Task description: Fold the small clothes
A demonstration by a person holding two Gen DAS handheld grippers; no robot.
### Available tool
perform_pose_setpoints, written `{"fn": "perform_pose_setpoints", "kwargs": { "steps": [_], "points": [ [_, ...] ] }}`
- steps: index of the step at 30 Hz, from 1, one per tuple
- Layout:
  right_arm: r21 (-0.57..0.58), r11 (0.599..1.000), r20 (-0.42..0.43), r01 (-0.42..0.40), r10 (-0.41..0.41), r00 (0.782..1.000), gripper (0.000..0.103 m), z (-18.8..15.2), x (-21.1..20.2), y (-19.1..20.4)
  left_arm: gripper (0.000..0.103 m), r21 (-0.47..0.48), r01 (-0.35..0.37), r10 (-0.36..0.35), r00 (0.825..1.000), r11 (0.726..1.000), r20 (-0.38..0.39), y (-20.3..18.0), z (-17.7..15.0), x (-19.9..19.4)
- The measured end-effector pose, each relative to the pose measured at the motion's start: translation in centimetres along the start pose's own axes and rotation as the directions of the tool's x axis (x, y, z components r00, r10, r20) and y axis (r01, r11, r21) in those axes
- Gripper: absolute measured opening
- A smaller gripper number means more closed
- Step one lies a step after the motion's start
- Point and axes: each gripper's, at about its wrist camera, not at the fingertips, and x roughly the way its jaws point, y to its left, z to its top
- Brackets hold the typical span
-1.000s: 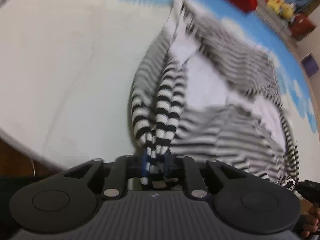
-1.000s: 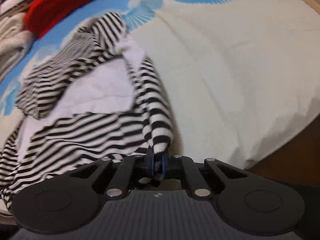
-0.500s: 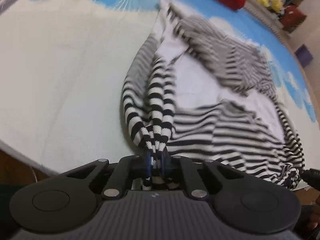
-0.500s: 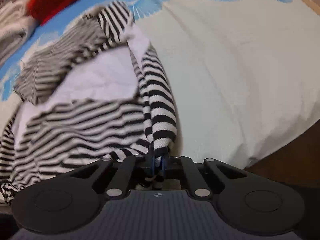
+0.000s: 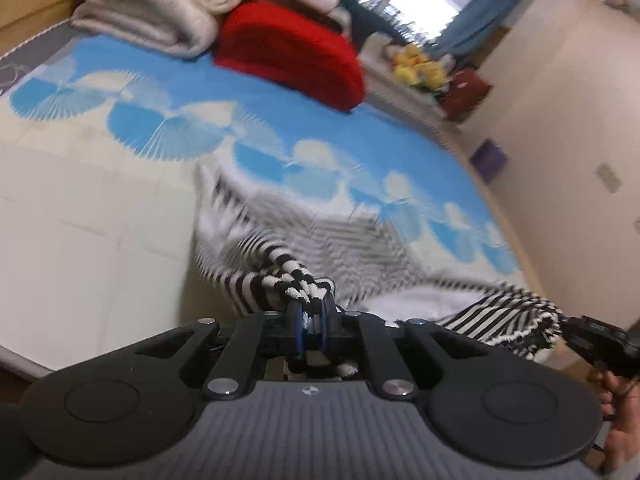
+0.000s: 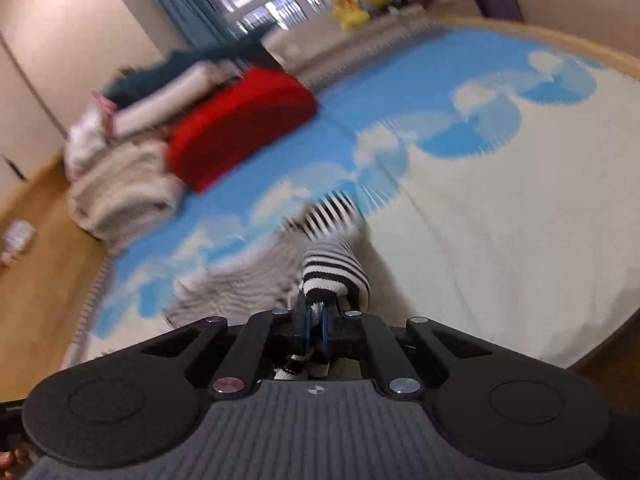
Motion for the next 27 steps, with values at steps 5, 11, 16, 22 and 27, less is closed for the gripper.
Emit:
{"fn": "perform_pose_setpoints", "kwargs": {
  "steps": [5, 11, 16, 22, 27],
  "points": [
    [-0.012, 0.999, 0.024, -0.045, 0.045, 0.999, 0.004, 2.0, -3.1, 0.9, 0.009, -0.051, 0.054, -0.055, 0.998, 0.997, -0.022, 1.1, 2.5, 1.2],
    [0.037, 0.999, -0.067, -0.024, 0.026, 0.997, 0.004, 5.8, 6.3, 0.3, 0.009, -0.186, -0.034, 0.008, 0.991, 0.982, -0.136, 5.9, 8.2, 12.8],
    [0.07, 0.997, -0.169, 0.041, -0.029, 0.985, 0.007, 8.8, 18.2, -1.0, 0.01, -0.305, -0.12, 0.058, 0.977, 0.945, -0.205, 10.6, 11.0, 22.1],
    [0.146, 0.982, -0.211, 0.118, -0.086, 0.974, 0.016, 8.6, 26.0, -2.7, 0.034, -0.379, -0.08, 0.025, 0.989, 0.922, -0.149, 12.4, 11.9, 22.6],
    [0.029, 0.998, -0.118, 0.063, -0.06, 0.991, 0.021, 9.4, 24.7, -1.1, 0.05, -0.247, 0.01, -0.017, 1.0, 0.969, -0.025, 10.2, 13.1, 20.0]
  ]
}}
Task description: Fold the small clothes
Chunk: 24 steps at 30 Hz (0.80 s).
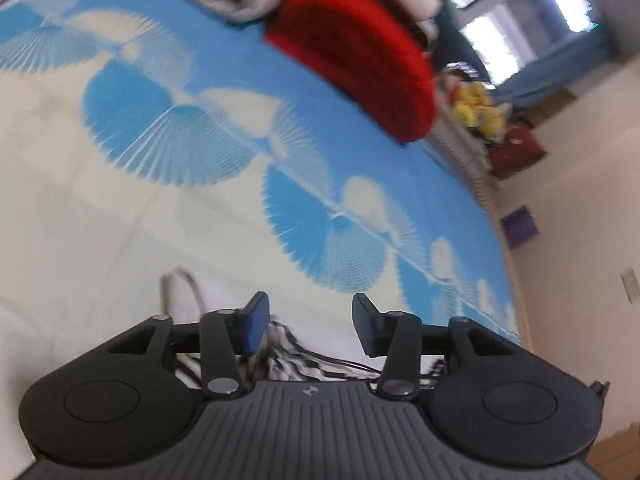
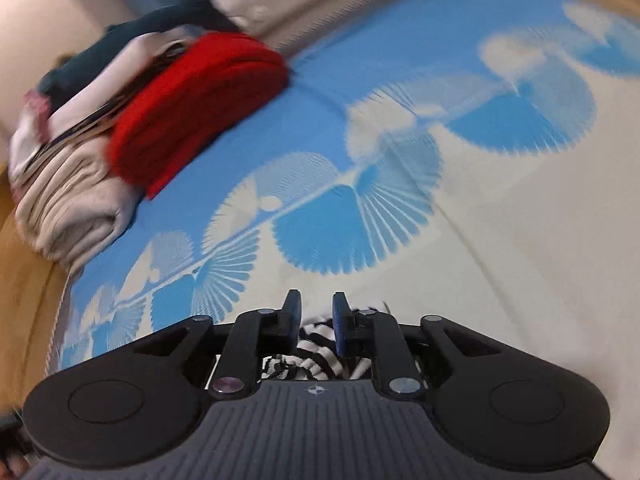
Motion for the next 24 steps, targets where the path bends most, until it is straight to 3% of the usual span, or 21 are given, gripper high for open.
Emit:
{"fn": "perform_pose_setpoints", "kwargs": {
  "steps": [2, 5, 7, 8, 12, 15, 17, 18, 19, 20, 21, 24],
  "points": [
    [-0.034, 0.999, -0.006, -0.03, 0.03, 1.0, 0.024, -0.2, -0.4, 0.3, 0.05, 0.06, -0.008, 0.012, 0.998, 0.998, -0.068, -1.0, -0.9, 0.2],
    [-0.064, 0.991, -0.1, -0.116, 0.109, 0.989, 0.03, -1.5, -0.1, 1.0, 0.05, 0.167, -0.052, 0.089, 0.97, 0.985, -0.225, -2.3, -3.3, 2.4],
    [-0.076, 0.981, -0.224, -0.178, 0.158, 0.962, 0.047, -3.1, 0.8, 1.8, 0.05, 0.226, -0.073, 0.132, 0.957, 0.972, -0.259, -3.0, -4.6, 3.4],
    [-0.085, 0.977, -0.276, -0.198, 0.168, 0.946, 0.048, -3.9, 1.3, 2.3, 0.051, 0.253, -0.067, 0.136, 0.953, 0.965, -0.269, -3.6, -5.0, 3.8],
    [-0.249, 0.939, -0.412, -0.236, 0.118, 0.903, 0.048, -6.7, 2.9, 5.5, 0.061, 0.329, -0.035, 0.138, 0.945, 0.944, -0.296, -5.3, -6.4, 6.3],
    [-0.358, 0.905, -0.434, -0.231, 0.058, 0.899, 0.048, -8.3, 4.0, 7.4, 0.061, 0.373, -0.047, 0.16, 0.946, 0.927, -0.281, -6.3, -7.6, 8.4],
    [-0.425, 0.886, -0.406, -0.188, -0.001, 0.914, 0.047, -8.7, 4.8, 8.1, 0.061, 0.389, -0.068, 0.183, 0.947, 0.919, -0.266, -6.3, -8.2, 9.9],
    [-0.455, 0.875, -0.382, -0.166, -0.023, 0.924, 0.042, -8.9, 5.1, 8.5, 0.059, 0.397, -0.087, 0.197, 0.949, 0.914, -0.246, -6.2, -8.4, 10.6],
    [-0.465, 0.871, -0.368, -0.159, -0.027, 0.929, 0.02, -8.9, 5.4, 8.8, 0.054, 0.408, -0.11, 0.219, 0.949, 0.906, -0.229, -6.2, -8.4, 11.3],
    [-0.456, 0.875, -0.364, -0.164, -0.016, 0.931, 0.006, -8.7, 5.6, 8.8, 0.023, 0.414, -0.137, 0.241, 0.948, 0.9, -0.21, -6.3, -8.1, 11.6],
    [-0.438, 0.883, -0.353, -0.168, 0.003, 0.936, 0.001, -8.4, 5.9, 8.9, 0.002, 0.408, -0.157, 0.246, 0.953, 0.899, -0.177, -6.4, -7.5, 11.8],
    [-0.412, 0.895, -0.26, -0.173, 0.066, 0.963, 0.001, -6.8, 5.5, 9.4, 0.001, 0.357, -0.176, 0.205, 0.978, 0.917, -0.044, -6.4, -5.4, 11.0]
  ]
}}
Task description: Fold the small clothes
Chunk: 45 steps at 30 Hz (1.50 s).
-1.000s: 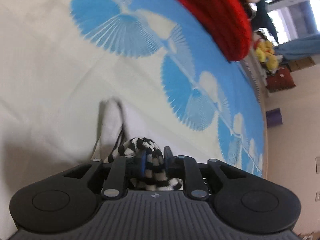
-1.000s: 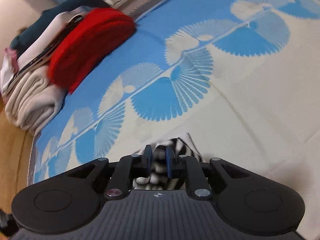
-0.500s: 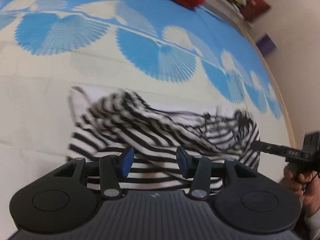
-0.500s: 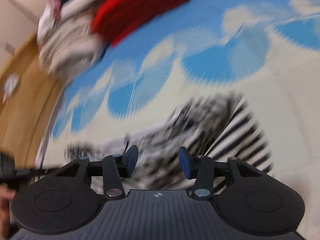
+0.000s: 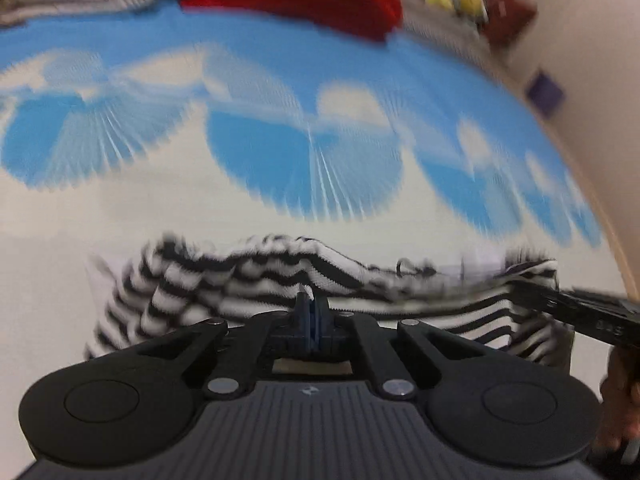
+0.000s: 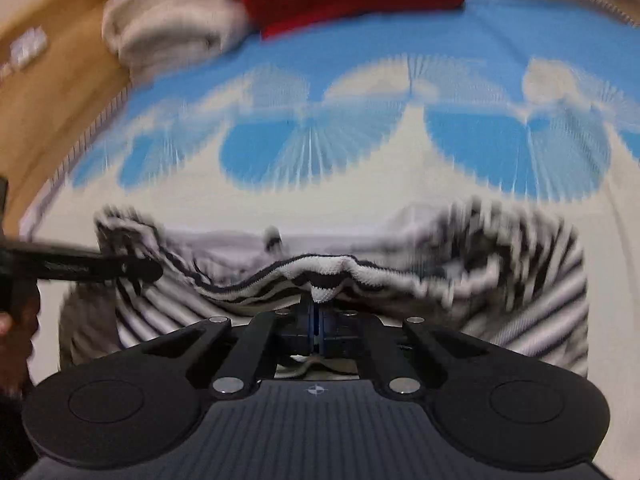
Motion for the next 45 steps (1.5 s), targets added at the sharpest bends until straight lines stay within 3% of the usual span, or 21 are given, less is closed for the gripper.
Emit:
{"fn": "perform_pose_setpoints", "kwargs": {
  "steps": [4, 7, 9, 10, 11, 13, 14, 17, 18, 19, 21, 26, 31, 32, 34, 35, 37, 40, 42, 44, 45],
  "points": [
    [0.074, 0.997, 0.191, -0.028, 0.014, 0.982, 0.001, 2.8, -0.9, -0.5, 0.001, -0.095, 0.002, 0.007, 0.995, 0.996, 0.102, 1.1, 1.7, -0.5],
    [0.05, 0.998, 0.209, 0.034, -0.043, 0.977, 0.002, 3.8, 0.7, 0.3, 0.008, -0.117, -0.039, 0.047, 0.996, 0.992, 0.071, 1.5, 2.1, 0.6],
    [0.017, 0.995, 0.157, 0.102, -0.103, 0.982, 0.005, 4.0, 2.9, 0.9, 0.051, -0.105, -0.057, 0.049, 0.996, 0.993, -0.077, 2.0, 1.9, 2.7],
    [0.004, 0.992, 0.101, 0.129, -0.129, 0.987, 0.013, 3.9, 4.3, 0.9, 0.051, -0.092, -0.047, 0.032, 0.987, 0.995, -0.158, 2.5, 1.6, 3.6],
    [-0.01, 0.99, 0.023, 0.144, -0.143, 0.989, 0.016, 3.6, 5.8, 0.7, 0.047, -0.081, -0.052, 0.036, 0.982, 0.995, -0.183, 2.9, 1.4, 3.9],
    [-0.023, 0.985, -0.089, 0.173, -0.175, 0.981, 0.016, 2.9, 7.4, -0.2, 0.047, -0.089, -0.048, 0.035, 0.989, 0.995, -0.143, 3.7, 1.8, 2.5],
    [-0.022, 0.987, -0.097, 0.161, -0.162, 0.982, 0.016, 3.0, 7.2, -0.6, 0.047, -0.11, -0.022, 0.01, 0.994, 0.994, -0.111, 4.3, 2.1, 1.6],
    [0.004, 0.996, -0.012, 0.091, -0.09, 0.996, 0.026, 4.1, 3.7, -1.8, 0.052, -0.177, 0.051, -0.05, 0.999, 0.983, 0.006, 6.9, 2.2, -1.3],
    [0.013, 0.998, 0.035, 0.063, -0.063, 0.997, 0.039, 4.2, 2.0, -2.5, 0.053, -0.193, 0.046, -0.042, 0.999, 0.98, 0.023, 7.9, 2.2, -1.7],
    [0.02, 0.999, 0.093, 0.05, -0.052, 0.994, 0.051, 4.3, 0.2, -3.4, 0.053, -0.208, 0.025, -0.023, 1.0, 0.978, 0.014, 8.7, 2.3, -1.4],
    [0.028, 0.996, 0.155, 0.089, -0.093, 0.984, 0.055, 4.0, -1.8, -5.1, 0.053, -0.207, -0.021, 0.014, 0.999, 0.978, -0.034, 9.8, 2.1, -0.6],
    [0.03, 0.973, 0.055, 0.228, -0.23, 0.972, 0.055, 2.5, -1.0, -9.5, 0.058, -0.142, -0.069, 0.061, 0.996, 0.987, -0.06, 9.9, 1.9, 0.9],
    [-0.02, 0.972, 0.03, 0.235, -0.234, 0.972, 0.052, 2.2, 1.1, -9.4, 0.057, -0.132, -0.068, 0.063, 0.997, 0.989, -0.043, 9.1, 1.6, 1.9],
    [-0.034, 0.969, 0.018, 0.246, -0.245, 0.969, 0.046, 2.1, 1.6, -9.1, 0.052, -0.122, -0.075, 0.07, 0.997, 0.99, -0.045, 8.9, 1.7, 2.3],
    [-0.064, 0.964, 0.021, 0.256, -0.255, 0.967, 0.008, 2.3, 2.3, -8.1, 0.018, -0.089, -0.083, 0.079, 0.996, 0.993, -0.042, 8.7, 1.8, 2.7],
    [-0.072, 0.964, 0.036, 0.255, -0.253, 0.967, 0.006, 2.6, 2.4, -7.7, 0.008, -0.077, -0.1, 0.098, 0.995, 0.992, -0.027, 8.6, 2.1, 2.7],
    [-0.043, 0.96, 0.119, 0.278, -0.271, 0.955, 0.003, 3.4, 1.6, -7.2, 0.005, -0.096, -0.126, 0.131, 0.99, 0.987, 0.046, 8.9, 2.8, 1.8],
    [0.081, 0.954, 0.256, 0.29, -0.301, 0.919, 0.003, 4.5, -0.4, -7.8, 0.005, -0.097, -0.124, 0.138, 0.979, 0.987, 0.147, 8.4, 3.6, 0.5],
    [0.097, 0.949, 0.266, 0.3, -0.315, 0.911, 0.003, 4.9, -0.1, -7.8, 0.009, -0.043, -0.188, 0.192, 0.976, 0.981, 0.1, 7.4, 3.6, 1.3],
    [0.059, 0.948, 0.176, 0.313, -0.319, 0.931, 0.004, 4.7, 1.7, -7.6, 0.025, -0.032, -0.176, 0.174, 0.984, 0.984, -0.041, 7.5, 3.3, 2.8],
    [0.043, 0.945, 0.117, 0.326, -0.328, 0.937, 0.004, 4.4, 2.7, -7.5, 0.026, -0.038, -0.158, 0.154, 0.984, 0.987, -0.091, 7.7, 3.0, 3.0]
  ]
}}
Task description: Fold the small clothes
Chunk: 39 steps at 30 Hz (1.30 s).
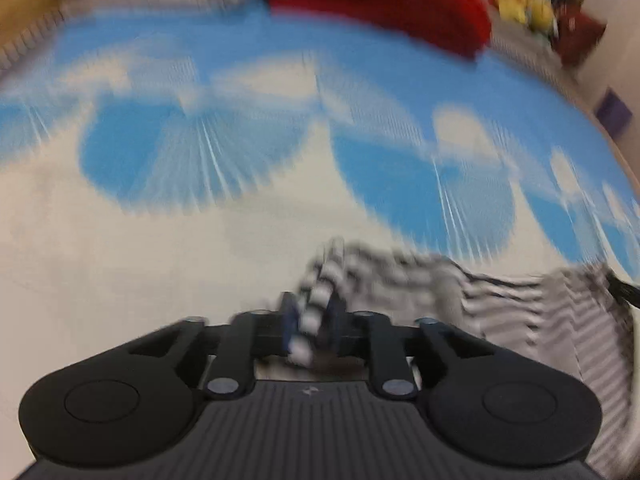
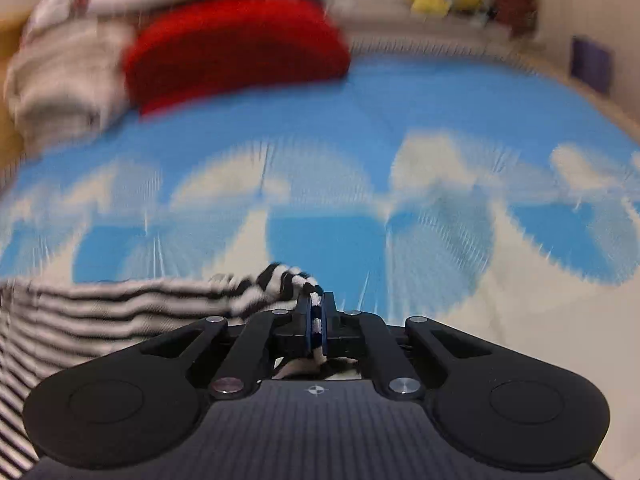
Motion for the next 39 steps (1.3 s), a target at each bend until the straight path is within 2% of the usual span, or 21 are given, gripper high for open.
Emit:
{"fn": "perform_pose_setpoints", "kwargs": {
  "steps": [1, 3, 5, 7, 8, 9, 11, 16, 22, 23, 25, 26, 27, 29, 31, 32, 33, 35, 37, 38, 39],
  "points": [
    [-0.019, 1.0, -0.044, 0.02, -0.021, 0.999, 0.008, -0.4, 0.5, 0.3, 0.026, 0.002, -0.022, 0.022, 1.0, 1.0, 0.005, 0.2, -0.2, -0.5],
    [-0.029, 0.999, -0.067, 0.015, -0.017, 0.998, 0.013, -0.8, 0.1, 0.1, 0.028, -0.008, -0.037, 0.037, 0.998, 0.999, 0.047, 0.9, -0.4, -2.3],
    [0.0, 1.0, -0.059, -0.005, 0.005, 0.998, 0.023, -0.8, -1.5, -0.9, 0.029, -0.084, 0.012, -0.008, 0.999, 0.996, 0.045, 2.6, -0.9, -4.0],
    [0.046, 0.999, -0.057, -0.03, 0.032, 0.998, 0.033, -1.3, -3.4, -2.4, 0.03, -0.152, 0.068, -0.067, 0.998, 0.986, 0.011, 4.0, -2.1, -5.1],
    [0.075, 0.996, -0.063, -0.037, 0.042, 0.997, 0.034, -1.8, -4.3, -3.3, 0.037, -0.172, 0.103, -0.108, 0.994, 0.98, -0.015, 4.6, -2.9, -5.6],
    [0.096, 0.994, -0.075, -0.046, 0.053, 0.996, 0.035, -2.4, -4.9, -3.9, 0.05, -0.179, 0.124, -0.134, 0.99, 0.976, -0.045, 5.0, -3.6, -5.9],
    [0.128, 0.989, -0.118, -0.067, 0.082, 0.99, 0.037, -4.1, -6.3, -5.3, 0.056, -0.16, 0.133, -0.151, 0.982, 0.978, -0.109, 5.5, -5.5, -6.3],
    [0.16, 0.985, -0.229, -0.063, 0.099, 0.968, 0.044, -8.4, -8.3, -8.2, 0.057, -0.122, 0.126, -0.153, 0.957, 0.985, -0.246, 6.5, -9.3, -5.2],
    [0.178, 0.979, -0.34, -0.099, 0.155, 0.927, 0.044, -11.6, -9.0, -9.8, 0.057, -0.155, 0.151, -0.191, 0.936, 0.976, -0.295, 7.7, -10.7, -4.1],
    [0.18, 0.978, -0.347, -0.101, 0.159, 0.924, 0.044, -11.9, -8.9, -9.8, 0.057, -0.143, 0.155, -0.192, 0.932, 0.978, -0.307, 7.5, -10.7, -3.7],
    [0.186, 0.977, -0.351, -0.105, 0.166, 0.921, 0.04, -12.2, -8.8, -9.7, 0.036, -0.103, 0.169, -0.194, 0.927, 0.98, -0.322, 6.8, -10.9, -3.7],
    [0.186, 0.977, -0.349, -0.106, 0.166, 0.922, 0.033, -12.3, -8.8, -9.6, 0.007, -0.085, 0.179, -0.197, 0.927, 0.98, -0.319, 6.4, -10.8, -3.7],
    [0.189, 0.975, -0.343, -0.116, 0.176, 0.923, 0.013, -12.3, -8.8, -9.5, 0.003, -0.067, 0.191, -0.202, 0.932, 0.979, -0.302, 6.1, -10.5, -4.2],
    [0.183, 0.975, -0.324, -0.127, 0.182, 0.929, 0.009, -11.9, -9.2, -9.3, 0.003, -0.043, 0.19, -0.195, 0.962, 0.981, -0.192, 6.2, -9.4, -6.2],
    [0.205, 0.965, -0.234, -0.163, 0.21, 0.949, 0.007, -10.6, -10.8, -9.6, 0.003, -0.1, 0.191, -0.2, 0.976, 0.976, -0.086, 7.7, -8.2, -8.3],
    [0.242, 0.953, -0.187, -0.184, 0.232, 0.954, 0.007, -9.9, -11.5, -10.1, 0.003, -0.115, 0.182, -0.19, 0.979, 0.977, -0.067, 8.2, -8.0, -8.8],
    [0.28, 0.94, -0.151, -0.195, 0.244, 0.958, 0.007, -9.4, -12.2, -10.7, 0.003, -0.107, 0.163, -0.172, 0.982, 0.981, -0.075, 8.4, -8.0, -9.0],
    [0.284, 0.944, -0.171, -0.169, 0.224, 0.96, 0.007, -9.4, -12.4, -11.0, 0.004, -0.07, 0.136, -0.146, 0.974, 0.988, -0.175, 8.1, -8.8, -8.0],
    [0.24, 0.966, -0.294, -0.095, 0.166, 0.941, 0.006, -10.6, -11.1, -10.7, 0.006, 0.007, 0.106, -0.099, 0.954, 0.994, -0.284, 7.1, -9.9, -6.6],
    [0.231, 0.97, -0.343, -0.068, 0.147, 0.928, 0.006, -11.3, -10.5, -10.6, 0.009, 0.054, 0.086, -0.065, 0.95, 0.995, -0.305, 6.4, -10.3, -6.3],
    [0.22, 0.974, -0.394, -0.045, 0.131, 0.91, 0.007, -11.9, -9.8, -10.4, 0.01, 0.081, 0.078, -0.051, 0.956, 0.994, -0.29, 6.3, -10.3, -6.7]
  ]
}}
